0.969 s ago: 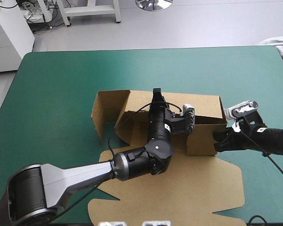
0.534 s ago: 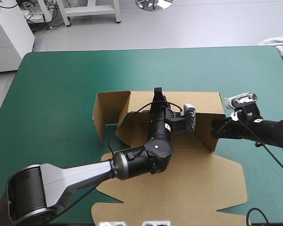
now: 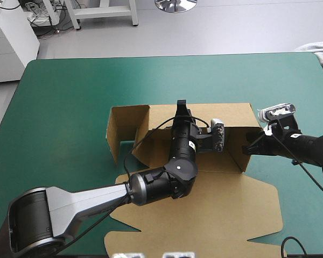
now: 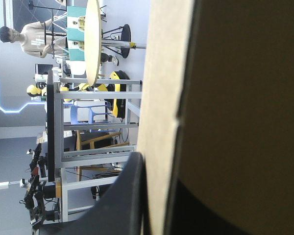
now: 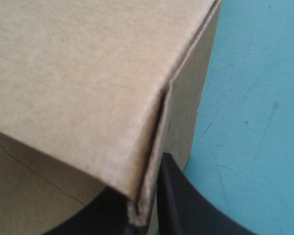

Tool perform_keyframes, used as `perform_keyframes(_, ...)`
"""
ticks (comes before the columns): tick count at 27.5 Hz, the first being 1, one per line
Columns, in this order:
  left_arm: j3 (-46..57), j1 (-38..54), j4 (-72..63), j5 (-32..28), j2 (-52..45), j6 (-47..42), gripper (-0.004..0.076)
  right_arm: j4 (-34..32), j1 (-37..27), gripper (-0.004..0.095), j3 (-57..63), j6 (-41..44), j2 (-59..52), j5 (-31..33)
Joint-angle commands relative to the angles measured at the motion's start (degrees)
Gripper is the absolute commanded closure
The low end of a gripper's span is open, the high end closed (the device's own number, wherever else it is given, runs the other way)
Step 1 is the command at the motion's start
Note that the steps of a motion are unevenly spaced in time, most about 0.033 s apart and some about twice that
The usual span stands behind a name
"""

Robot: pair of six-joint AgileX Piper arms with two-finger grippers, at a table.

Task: Fold the box

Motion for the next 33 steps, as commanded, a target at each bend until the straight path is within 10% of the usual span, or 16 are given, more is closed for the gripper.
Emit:
perform_keyframes(1,-1.3,-0.7,-1.1,-1.9,-2.4,-1.5,0.0734,1.4,-0.1,0.0923,-1.4,-0.6,-0.1,0.2)
perform_keyframes(17,-1.3,-0.7,-0.9,-4.6,-2.4,-2.0,0.0415,-1.2,-0.1,0.0923,-1.4,-0.5,-0.1,0.6)
perform_keyframes(33,-1.5,-5.5,5.4,-2.5,-2.4,-8.2,0.0413,-5.1,-0.1,0.0923,-1.4,3.3,0.9,-0.5)
